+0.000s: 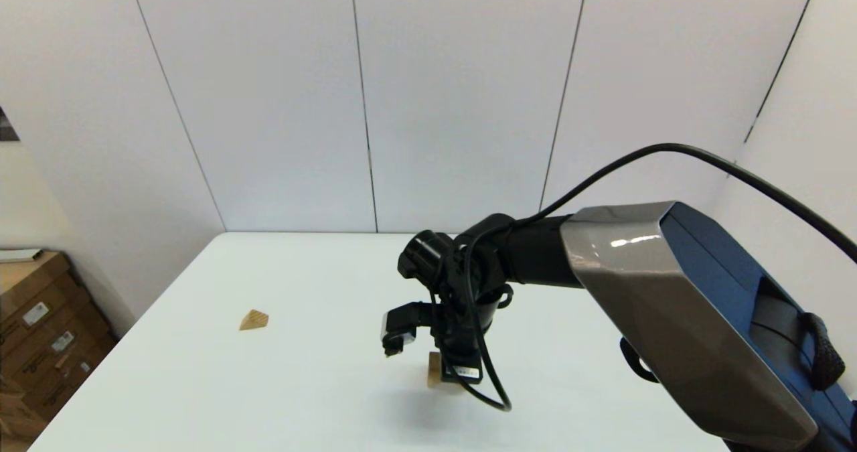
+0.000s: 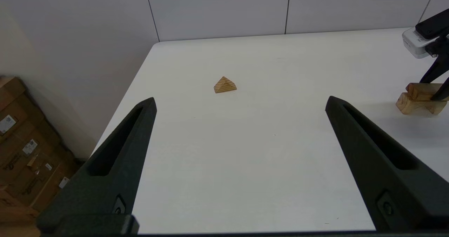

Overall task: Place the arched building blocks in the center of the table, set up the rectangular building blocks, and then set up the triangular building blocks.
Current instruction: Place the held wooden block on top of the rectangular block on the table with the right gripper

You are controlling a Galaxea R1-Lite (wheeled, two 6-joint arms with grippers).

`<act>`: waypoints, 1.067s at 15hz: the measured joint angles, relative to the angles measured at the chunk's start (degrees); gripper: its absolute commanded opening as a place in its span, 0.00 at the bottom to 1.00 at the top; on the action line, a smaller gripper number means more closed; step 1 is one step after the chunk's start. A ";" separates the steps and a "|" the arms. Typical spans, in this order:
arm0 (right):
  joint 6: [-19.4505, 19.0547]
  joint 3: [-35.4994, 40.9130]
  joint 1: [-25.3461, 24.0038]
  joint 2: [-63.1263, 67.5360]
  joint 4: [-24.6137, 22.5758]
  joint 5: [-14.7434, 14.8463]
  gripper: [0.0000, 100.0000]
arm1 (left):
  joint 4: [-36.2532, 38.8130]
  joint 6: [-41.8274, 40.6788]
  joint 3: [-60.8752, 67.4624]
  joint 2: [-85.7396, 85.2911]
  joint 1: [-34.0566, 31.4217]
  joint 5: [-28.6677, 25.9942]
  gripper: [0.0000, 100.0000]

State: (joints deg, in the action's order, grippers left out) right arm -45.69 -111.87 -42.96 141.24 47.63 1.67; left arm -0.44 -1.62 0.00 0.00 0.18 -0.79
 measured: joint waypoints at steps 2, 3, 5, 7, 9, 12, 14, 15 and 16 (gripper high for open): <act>0.02 0.00 0.00 0.00 0.00 -0.02 0.00 | 0.00 -0.02 0.00 0.00 0.00 0.00 1.00; 0.00 0.00 0.00 -0.01 0.02 0.00 0.00 | 0.00 -0.02 0.00 0.00 0.00 0.00 1.00; 0.00 0.00 0.00 -0.06 0.00 0.00 0.00 | 0.00 -0.02 0.00 0.00 0.00 0.02 1.00; 0.00 0.00 0.00 -0.20 0.02 0.00 0.00 | 0.00 -0.02 0.00 0.00 0.00 0.02 1.00; 0.00 0.00 0.00 -0.28 0.61 0.00 0.00 | 0.00 -0.02 0.00 0.00 0.00 0.00 1.00; 0.00 0.00 0.00 -0.44 0.72 0.01 0.00 | 0.00 -0.02 0.00 0.00 0.00 0.05 1.00; 0.00 0.00 0.00 -0.48 0.68 -0.02 0.00 | 0.00 -0.05 0.00 0.00 0.00 0.02 1.00; 0.02 0.00 0.00 -0.48 0.66 -0.05 0.00 | -0.02 -0.05 0.00 0.00 0.00 0.02 1.00; 0.00 0.00 0.00 -0.48 0.66 -0.02 0.00 | 0.00 -0.02 0.00 0.00 0.00 0.00 1.00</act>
State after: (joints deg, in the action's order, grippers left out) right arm -45.69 -111.87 -42.96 140.76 48.29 1.65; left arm -0.44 -1.65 0.00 0.00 0.18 -0.79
